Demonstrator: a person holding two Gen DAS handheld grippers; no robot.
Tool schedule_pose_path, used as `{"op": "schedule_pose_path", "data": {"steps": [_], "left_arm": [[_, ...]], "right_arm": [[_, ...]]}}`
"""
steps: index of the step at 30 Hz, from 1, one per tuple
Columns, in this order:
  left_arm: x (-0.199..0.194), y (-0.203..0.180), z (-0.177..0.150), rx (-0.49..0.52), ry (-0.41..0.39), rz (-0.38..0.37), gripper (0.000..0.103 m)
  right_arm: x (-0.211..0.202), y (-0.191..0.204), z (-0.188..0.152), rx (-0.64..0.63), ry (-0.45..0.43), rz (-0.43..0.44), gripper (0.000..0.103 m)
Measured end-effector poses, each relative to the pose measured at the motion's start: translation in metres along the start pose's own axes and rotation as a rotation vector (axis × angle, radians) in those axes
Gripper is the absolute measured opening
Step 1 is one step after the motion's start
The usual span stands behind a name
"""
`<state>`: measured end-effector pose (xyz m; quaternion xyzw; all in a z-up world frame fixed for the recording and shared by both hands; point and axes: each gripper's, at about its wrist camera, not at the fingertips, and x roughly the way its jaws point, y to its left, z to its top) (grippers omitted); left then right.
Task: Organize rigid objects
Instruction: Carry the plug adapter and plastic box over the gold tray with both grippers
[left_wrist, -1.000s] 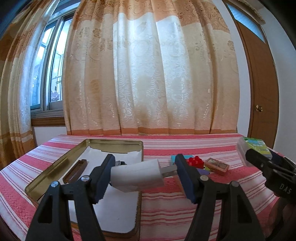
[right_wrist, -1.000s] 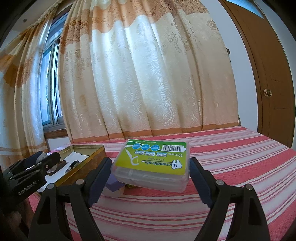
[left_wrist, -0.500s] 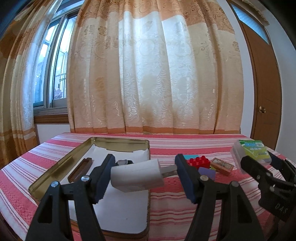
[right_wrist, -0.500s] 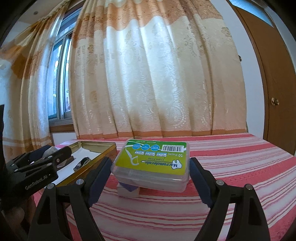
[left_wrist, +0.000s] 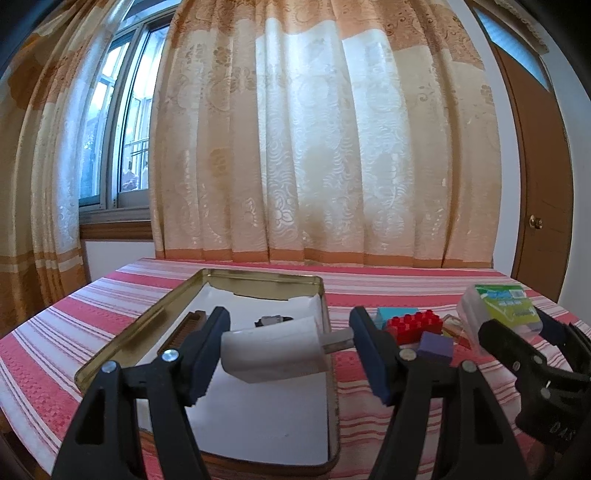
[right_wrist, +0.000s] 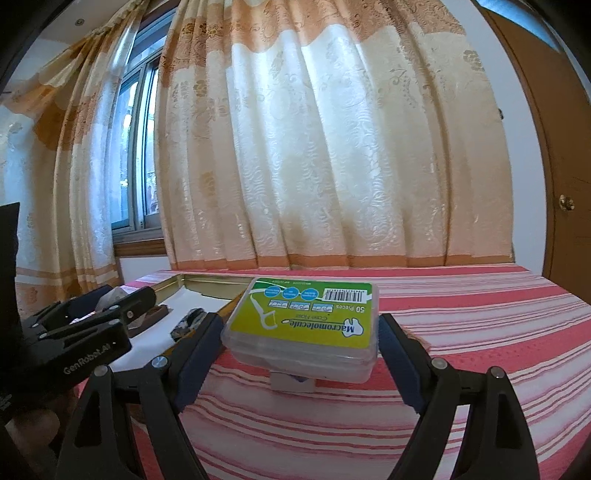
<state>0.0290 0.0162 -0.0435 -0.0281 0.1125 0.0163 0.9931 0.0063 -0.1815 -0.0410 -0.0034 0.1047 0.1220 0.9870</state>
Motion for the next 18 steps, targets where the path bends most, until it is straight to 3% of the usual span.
{"op": "schedule_pose_path", "data": {"steps": [18], "left_arm": [[0.008,0.025,-0.001,-0.05,0.046,0.028,0.067]], "right_arm": [[0.008,0.03,-0.001,-0.036,0.02,0.04,0.085]]}}
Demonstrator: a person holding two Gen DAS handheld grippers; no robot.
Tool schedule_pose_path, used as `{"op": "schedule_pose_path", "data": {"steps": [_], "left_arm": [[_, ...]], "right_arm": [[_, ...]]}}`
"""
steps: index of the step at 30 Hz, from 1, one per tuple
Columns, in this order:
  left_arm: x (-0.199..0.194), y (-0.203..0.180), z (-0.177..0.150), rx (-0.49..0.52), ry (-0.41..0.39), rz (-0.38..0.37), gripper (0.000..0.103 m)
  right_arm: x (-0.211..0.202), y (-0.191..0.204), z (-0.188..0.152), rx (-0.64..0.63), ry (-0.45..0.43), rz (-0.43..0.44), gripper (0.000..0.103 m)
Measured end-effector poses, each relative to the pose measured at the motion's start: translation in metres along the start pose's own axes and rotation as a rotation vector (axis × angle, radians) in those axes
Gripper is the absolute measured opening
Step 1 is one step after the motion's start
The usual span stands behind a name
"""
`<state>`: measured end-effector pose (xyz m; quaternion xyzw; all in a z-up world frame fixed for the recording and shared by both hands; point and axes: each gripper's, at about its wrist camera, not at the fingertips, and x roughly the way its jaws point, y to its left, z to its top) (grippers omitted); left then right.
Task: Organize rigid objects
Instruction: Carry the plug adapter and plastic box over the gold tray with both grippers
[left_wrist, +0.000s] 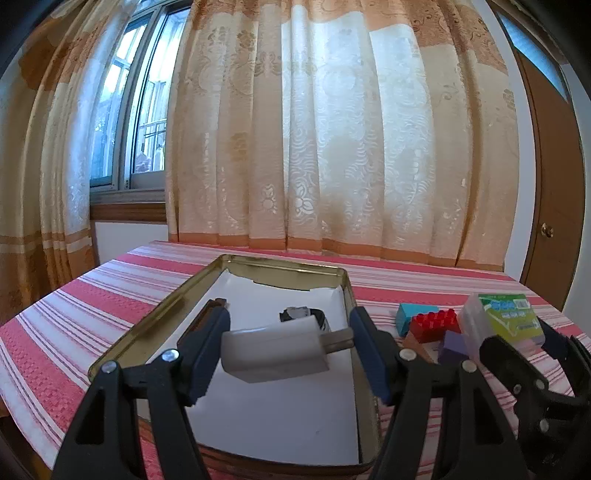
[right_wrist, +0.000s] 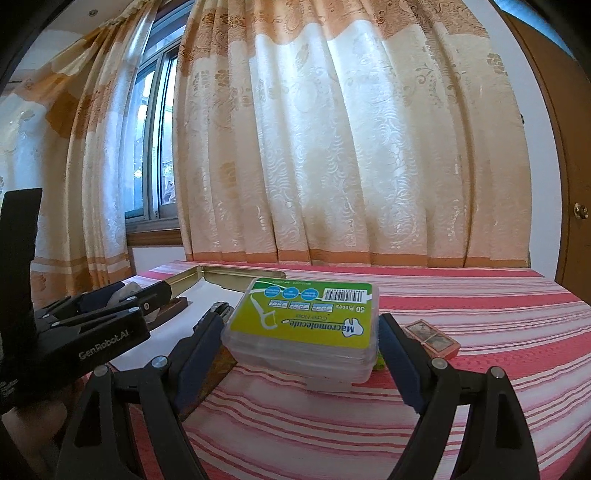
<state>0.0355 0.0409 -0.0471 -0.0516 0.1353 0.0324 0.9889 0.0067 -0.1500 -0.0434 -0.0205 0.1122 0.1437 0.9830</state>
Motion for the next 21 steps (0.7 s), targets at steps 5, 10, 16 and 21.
{"op": "schedule_pose_path", "data": {"steps": [5,10,16,21], "left_arm": [[0.001,0.005,0.0,-0.007,0.001,0.008,0.067],[0.001,0.009,0.0,-0.014,0.003,0.013,0.067],[0.002,0.014,0.0,-0.015,0.004,0.024,0.067],[0.002,0.019,0.001,-0.021,0.003,0.032,0.067]], "right_arm": [[0.002,0.007,0.0,-0.006,0.002,0.013,0.085],[0.003,0.013,-0.001,-0.012,0.005,0.028,0.085],[0.007,0.015,0.001,0.01,0.017,0.055,0.085],[0.008,0.017,0.002,0.016,0.021,0.074,0.085]]}}
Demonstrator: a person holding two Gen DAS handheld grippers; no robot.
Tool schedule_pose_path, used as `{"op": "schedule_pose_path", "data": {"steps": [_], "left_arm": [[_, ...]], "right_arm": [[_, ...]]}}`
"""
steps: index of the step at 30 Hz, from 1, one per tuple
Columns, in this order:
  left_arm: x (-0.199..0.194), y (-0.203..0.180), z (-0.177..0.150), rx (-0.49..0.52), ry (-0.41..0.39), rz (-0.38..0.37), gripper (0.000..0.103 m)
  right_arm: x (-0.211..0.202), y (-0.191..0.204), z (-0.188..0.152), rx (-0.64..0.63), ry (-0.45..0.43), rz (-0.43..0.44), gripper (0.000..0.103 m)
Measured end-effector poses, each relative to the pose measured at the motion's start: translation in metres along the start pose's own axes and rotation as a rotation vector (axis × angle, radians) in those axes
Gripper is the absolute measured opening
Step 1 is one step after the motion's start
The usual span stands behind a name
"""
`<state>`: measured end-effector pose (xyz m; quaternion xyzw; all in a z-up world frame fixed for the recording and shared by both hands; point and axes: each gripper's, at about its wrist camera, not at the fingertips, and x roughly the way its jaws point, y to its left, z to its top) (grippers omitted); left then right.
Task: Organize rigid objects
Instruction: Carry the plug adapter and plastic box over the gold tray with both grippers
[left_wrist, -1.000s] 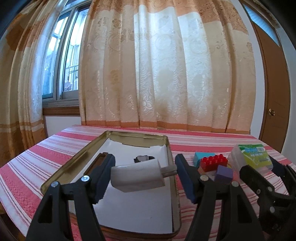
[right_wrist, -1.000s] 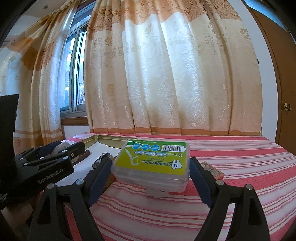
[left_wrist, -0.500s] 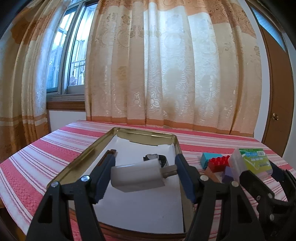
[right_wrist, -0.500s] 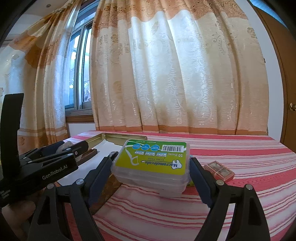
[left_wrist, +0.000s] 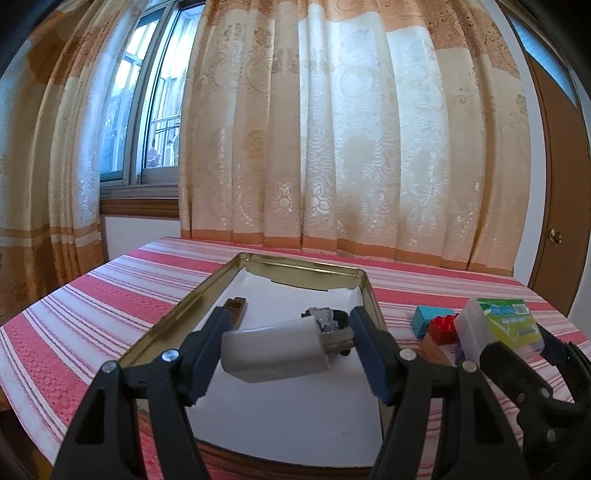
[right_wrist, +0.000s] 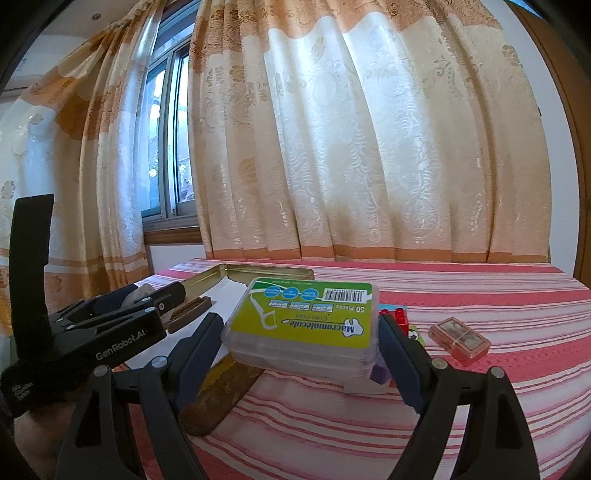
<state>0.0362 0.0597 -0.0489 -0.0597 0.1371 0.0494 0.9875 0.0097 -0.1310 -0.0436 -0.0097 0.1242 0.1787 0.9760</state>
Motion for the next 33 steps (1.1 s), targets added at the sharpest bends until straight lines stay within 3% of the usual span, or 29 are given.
{"op": "schedule_pose_path", "data": {"steps": [33], "left_arm": [[0.005,0.029,0.002,-0.028,0.009,0.039,0.067]], "right_arm": [[0.011,0.029,-0.001,-0.03,0.007,0.103,0.085]]}}
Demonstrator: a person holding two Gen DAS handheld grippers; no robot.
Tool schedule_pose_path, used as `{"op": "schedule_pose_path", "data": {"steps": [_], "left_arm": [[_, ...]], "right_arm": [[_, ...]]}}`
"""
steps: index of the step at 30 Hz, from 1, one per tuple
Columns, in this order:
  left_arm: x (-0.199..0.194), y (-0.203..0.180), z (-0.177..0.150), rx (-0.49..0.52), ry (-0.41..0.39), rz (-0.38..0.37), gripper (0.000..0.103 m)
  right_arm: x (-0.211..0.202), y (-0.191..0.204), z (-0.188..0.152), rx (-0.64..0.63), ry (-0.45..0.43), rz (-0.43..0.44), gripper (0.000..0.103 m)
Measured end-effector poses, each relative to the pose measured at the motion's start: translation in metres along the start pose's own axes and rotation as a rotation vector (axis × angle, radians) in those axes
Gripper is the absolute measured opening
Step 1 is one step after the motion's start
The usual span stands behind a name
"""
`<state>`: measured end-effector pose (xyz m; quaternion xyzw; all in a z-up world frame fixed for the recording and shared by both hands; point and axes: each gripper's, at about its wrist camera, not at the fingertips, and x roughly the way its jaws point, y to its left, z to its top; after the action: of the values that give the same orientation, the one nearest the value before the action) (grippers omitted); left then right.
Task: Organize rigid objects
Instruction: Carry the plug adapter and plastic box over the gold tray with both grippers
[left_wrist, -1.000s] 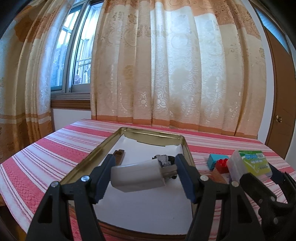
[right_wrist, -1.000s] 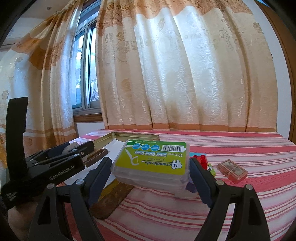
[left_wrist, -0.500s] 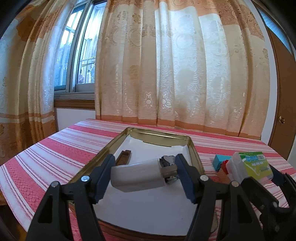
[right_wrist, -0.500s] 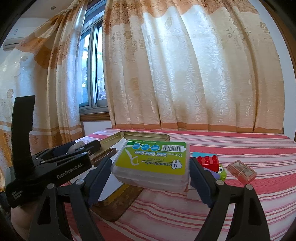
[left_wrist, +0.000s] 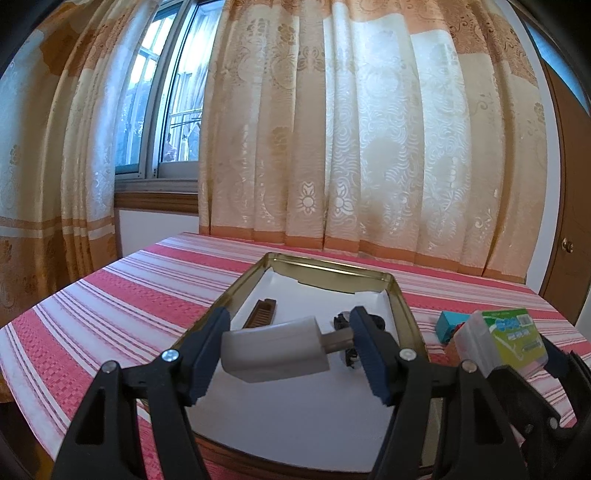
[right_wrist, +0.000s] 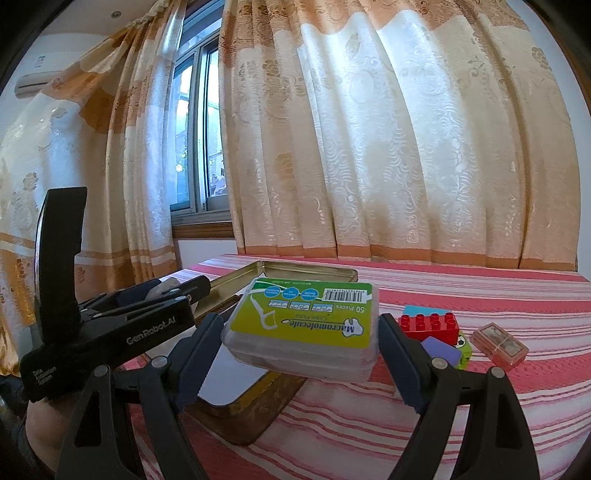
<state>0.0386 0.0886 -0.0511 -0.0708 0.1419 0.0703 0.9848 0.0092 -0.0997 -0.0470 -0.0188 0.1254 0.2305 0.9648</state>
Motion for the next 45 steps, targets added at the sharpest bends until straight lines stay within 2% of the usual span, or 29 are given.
{"op": "schedule_pose_path", "data": {"steps": [17,23,35,45], "left_arm": [[0.006,0.012,0.001,-0.02,0.015,0.008,0.067],[0.008,0.016,0.001,-0.014,0.022,0.01,0.067],[0.012,0.023,0.003,-0.002,0.042,0.004,0.067],[0.032,0.029,0.006,-0.007,0.142,-0.013,0.067]], "right_arm": [[0.009,0.015,0.001,-0.01,0.009,0.051,0.085],[0.016,0.012,0.004,0.028,0.028,0.071,0.085],[0.024,0.013,0.006,0.047,0.042,0.071,0.085],[0.039,0.013,0.007,0.065,0.115,0.102,0.086]]}}
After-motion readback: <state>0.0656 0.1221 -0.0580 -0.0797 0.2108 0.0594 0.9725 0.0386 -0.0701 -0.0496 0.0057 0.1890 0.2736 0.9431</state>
